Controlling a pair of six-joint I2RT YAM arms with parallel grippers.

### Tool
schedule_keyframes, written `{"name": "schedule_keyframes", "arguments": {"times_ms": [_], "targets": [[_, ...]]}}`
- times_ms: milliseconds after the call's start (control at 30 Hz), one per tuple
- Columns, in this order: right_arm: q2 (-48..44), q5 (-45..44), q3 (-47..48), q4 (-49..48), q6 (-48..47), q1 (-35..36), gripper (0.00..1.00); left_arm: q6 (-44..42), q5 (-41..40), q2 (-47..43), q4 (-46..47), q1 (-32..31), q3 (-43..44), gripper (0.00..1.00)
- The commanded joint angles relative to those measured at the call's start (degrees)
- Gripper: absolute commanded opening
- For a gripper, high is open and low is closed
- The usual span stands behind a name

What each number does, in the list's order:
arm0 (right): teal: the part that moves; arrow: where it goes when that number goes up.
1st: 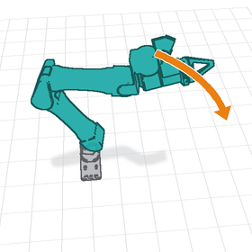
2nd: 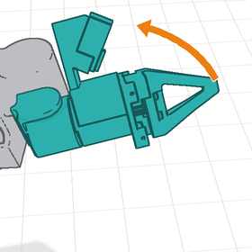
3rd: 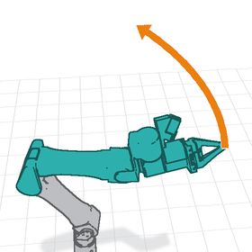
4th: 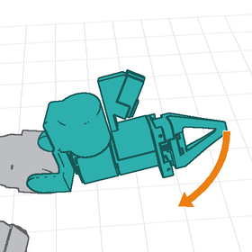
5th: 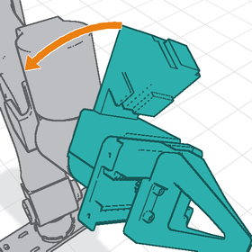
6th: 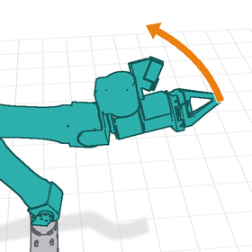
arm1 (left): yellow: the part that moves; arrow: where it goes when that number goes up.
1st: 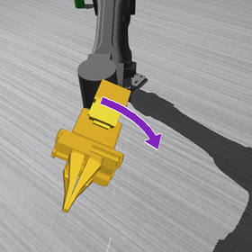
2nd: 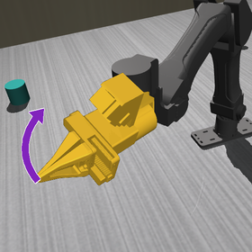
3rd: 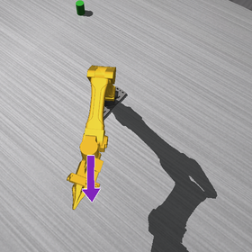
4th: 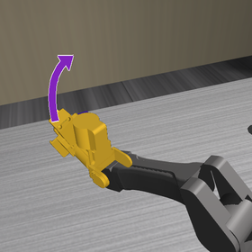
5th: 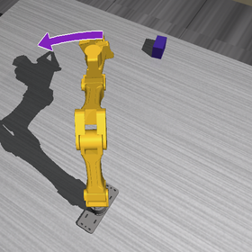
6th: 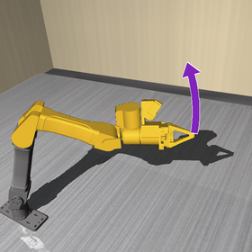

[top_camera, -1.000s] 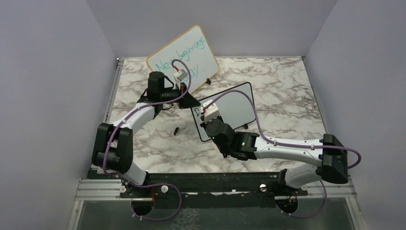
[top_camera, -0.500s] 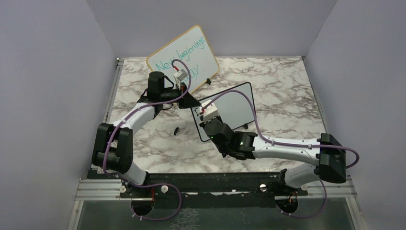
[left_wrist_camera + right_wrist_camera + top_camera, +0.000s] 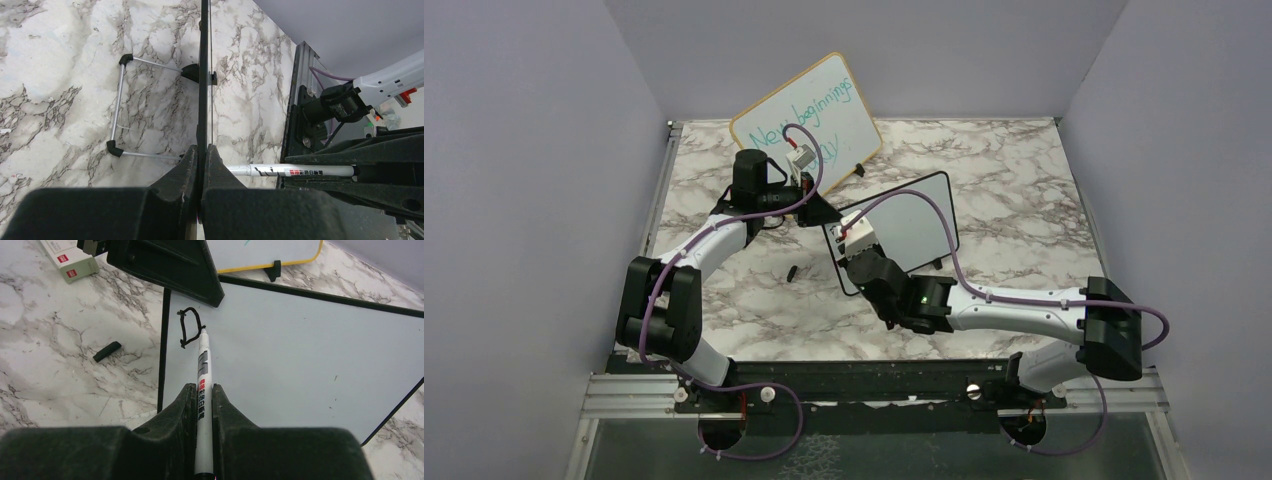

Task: Write a sentence on the whiteboard

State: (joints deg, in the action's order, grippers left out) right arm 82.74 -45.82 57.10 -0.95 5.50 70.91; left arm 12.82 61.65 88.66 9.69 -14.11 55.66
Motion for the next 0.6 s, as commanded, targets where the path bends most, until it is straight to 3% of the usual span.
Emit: {"name": "schedule_keyframes", "arguments": {"times_ms": [0,567], "targets": [[0.75,-1.14,0.71,-0.92,0.87,-0.59,0.0,-0.07,0.92,0.28,-0.29,-0.24,-0.9,0.0],[-0.39,0.69,0.03,5.85,4.99,-0.71,0.0,-0.16,0.68,0.19,-0.29,-0.22,-0.9,0.0]]}}
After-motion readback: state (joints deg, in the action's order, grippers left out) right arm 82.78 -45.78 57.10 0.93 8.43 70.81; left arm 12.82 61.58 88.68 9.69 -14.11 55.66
